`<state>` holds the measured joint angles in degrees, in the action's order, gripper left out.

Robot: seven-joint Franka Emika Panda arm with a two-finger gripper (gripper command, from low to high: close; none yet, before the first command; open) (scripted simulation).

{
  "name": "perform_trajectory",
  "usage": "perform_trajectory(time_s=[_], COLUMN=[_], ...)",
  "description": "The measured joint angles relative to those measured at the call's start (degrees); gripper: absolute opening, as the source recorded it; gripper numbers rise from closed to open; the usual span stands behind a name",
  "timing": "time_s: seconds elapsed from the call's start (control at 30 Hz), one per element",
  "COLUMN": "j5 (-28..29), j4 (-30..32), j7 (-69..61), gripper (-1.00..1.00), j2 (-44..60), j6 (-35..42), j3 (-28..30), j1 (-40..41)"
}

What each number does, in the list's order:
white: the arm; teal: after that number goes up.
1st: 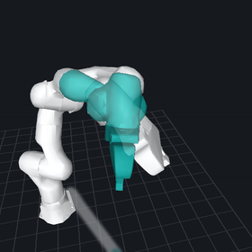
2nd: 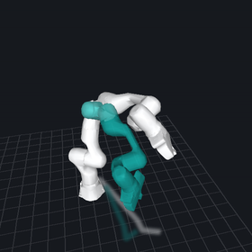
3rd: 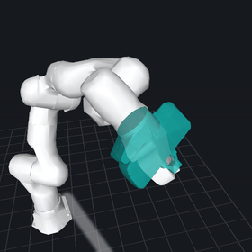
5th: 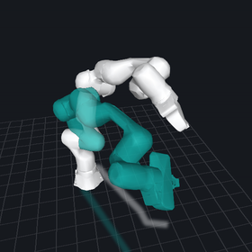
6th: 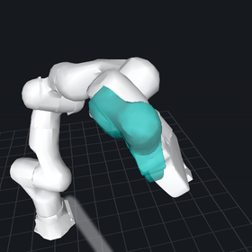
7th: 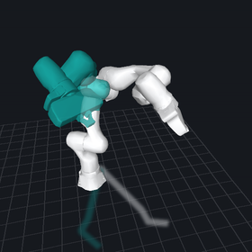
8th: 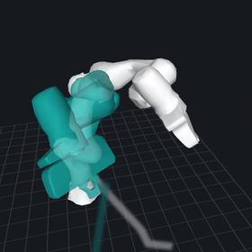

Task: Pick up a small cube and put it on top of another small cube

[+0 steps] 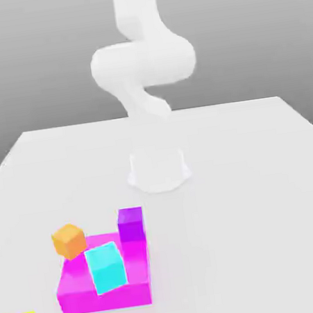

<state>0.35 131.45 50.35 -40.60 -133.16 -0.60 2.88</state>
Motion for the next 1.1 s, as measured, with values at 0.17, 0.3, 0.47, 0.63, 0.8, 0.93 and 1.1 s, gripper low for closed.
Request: perform_trajectory(time_s=[0.17,0.3,0.47,0.63,0.8,0.93,1.1], j5=[1.06,2.02,3.15,3.20,1.41,-1.74,-4.69], j4=[-0.71,-1.24,-1.93,-2.60,-3.25,-3.79,-5.34], j7=[9.56,17.04,26.34,34.88,42.14,46.72,48.18], gripper=[0.00,0.00,0.00,0.00,0.00,0.00,0.00], j2=[10.74,19.07,29.46,39.83,50.17,58.44,68.81], j6=[-2.75,-4.92,-7.56,-10.27,-13.03,-15.19,-21.12], j3=[-0.85,-1.05,-0.26,1.51,3.23,4.71,4.58], j1=[5.43,9.16,12.84,16.41,18.60,20.24,21.77])
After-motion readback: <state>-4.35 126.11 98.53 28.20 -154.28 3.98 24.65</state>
